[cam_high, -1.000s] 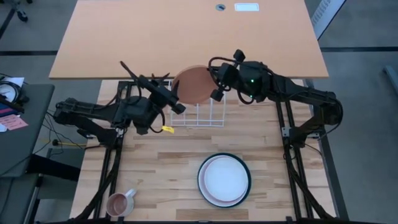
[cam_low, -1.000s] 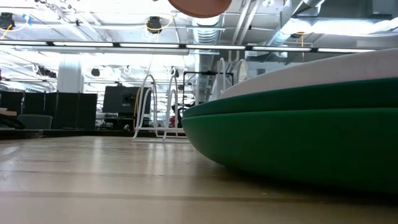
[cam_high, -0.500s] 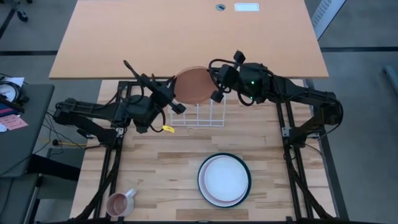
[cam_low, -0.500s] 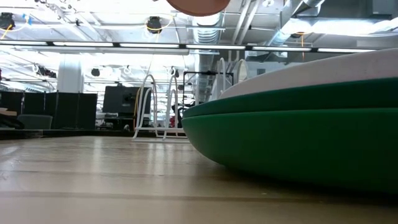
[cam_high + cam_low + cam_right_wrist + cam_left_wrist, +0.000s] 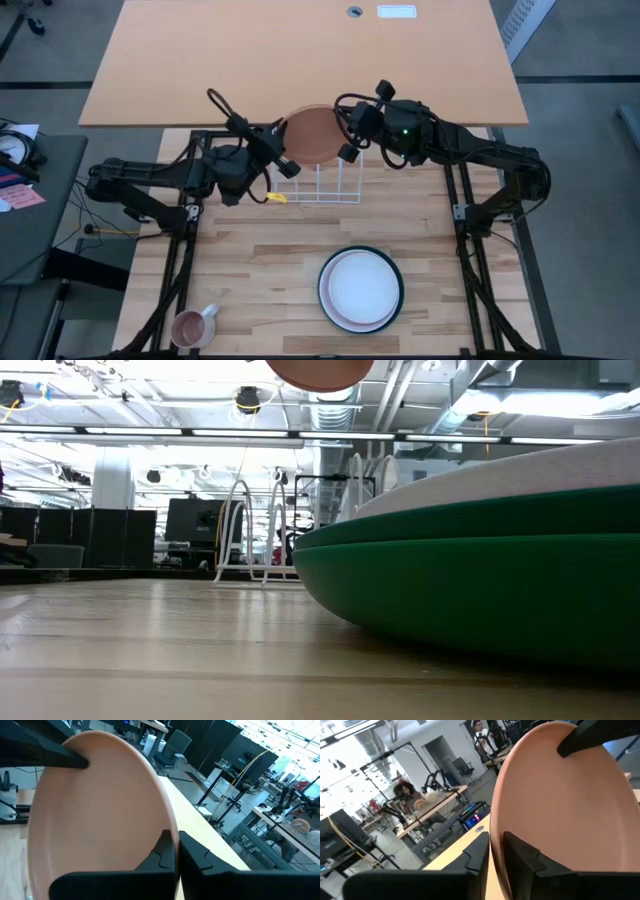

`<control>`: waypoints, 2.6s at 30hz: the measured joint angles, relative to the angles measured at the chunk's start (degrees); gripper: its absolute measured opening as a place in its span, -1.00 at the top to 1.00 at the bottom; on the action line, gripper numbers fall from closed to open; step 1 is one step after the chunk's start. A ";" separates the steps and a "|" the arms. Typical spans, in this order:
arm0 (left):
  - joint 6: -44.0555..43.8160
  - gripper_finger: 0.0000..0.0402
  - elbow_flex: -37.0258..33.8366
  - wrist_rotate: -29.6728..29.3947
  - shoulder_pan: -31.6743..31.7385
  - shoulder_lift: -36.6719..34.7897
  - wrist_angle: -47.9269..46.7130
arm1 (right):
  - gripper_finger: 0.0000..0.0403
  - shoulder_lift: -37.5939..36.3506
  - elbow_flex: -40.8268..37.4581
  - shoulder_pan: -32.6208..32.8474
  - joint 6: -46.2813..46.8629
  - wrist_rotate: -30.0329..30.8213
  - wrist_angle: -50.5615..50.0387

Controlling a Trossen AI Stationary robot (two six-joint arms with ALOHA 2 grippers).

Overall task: Sort dishes
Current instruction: Put the light orange plate in the dish rack

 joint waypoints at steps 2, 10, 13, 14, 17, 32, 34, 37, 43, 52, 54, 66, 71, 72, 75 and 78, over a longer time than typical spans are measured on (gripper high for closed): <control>0.31 0.93 0.00 -0.55 0.02 0.00 0.40 | 0.97 0.00 0.00 -0.02 0.00 -0.02 -0.07; 11.36 0.98 -0.02 -1.34 0.29 0.04 4.06 | 0.76 -0.16 0.00 1.37 1.00 0.66 -4.65; 24.26 0.99 -0.04 0.13 0.99 0.00 6.63 | 0.56 -0.49 0.02 3.04 -0.25 6.77 -6.10; 29.20 0.99 -0.04 2.06 1.30 -0.06 7.72 | 0.49 -1.10 0.21 3.65 -1.01 9.49 -6.86; 43.22 0.99 -0.04 7.62 2.23 -0.13 10.73 | 0.30 -2.97 0.81 5.66 -1.79 16.76 -9.89; 73.23 1.00 -0.13 41.98 15.74 -2.94 -3.51 | -0.09 -18.63 -6.90 23.99 37.43 18.30 -48.25; 71.51 1.00 -0.09 47.07 18.58 -4.49 -4.30 | -0.08 -20.54 -10.60 27.04 40.28 18.20 -47.93; 69.32 1.00 -0.09 56.14 23.98 -7.53 -7.42 | -0.08 -22.72 -15.53 31.00 43.51 18.22 -46.91; 66.90 1.00 -0.02 81.63 35.12 -12.89 -10.25 | -0.08 -25.21 -23.41 34.85 45.73 19.63 -39.40; 67.64 1.00 0.02 102.46 48.25 -12.97 -4.87 | -0.08 -25.21 -27.39 31.60 43.45 20.85 -33.52; 66.91 1.00 0.02 102.35 50.07 -11.70 -7.70 | -0.08 -25.20 -27.39 30.77 42.21 20.82 -33.57; 69.96 1.00 -0.06 110.75 53.00 -6.20 -20.58 | -0.08 -25.22 -27.39 29.46 35.72 20.71 -33.55; 70.10 1.00 -0.02 112.42 53.22 -4.87 -23.40 | -0.08 -25.21 -27.39 29.46 32.81 20.56 -32.76; 70.77 1.00 -0.02 112.41 53.23 -4.72 -24.25 | -0.08 -25.20 -27.39 29.46 32.78 20.56 -32.76; 72.41 1.00 -0.02 112.13 53.38 -4.50 -25.51 | -0.08 -25.20 -27.39 29.46 31.60 20.58 -32.72; 73.24 1.00 -0.02 112.25 53.79 -4.44 -25.56 | -0.08 -25.20 -27.36 29.38 30.79 20.56 -32.64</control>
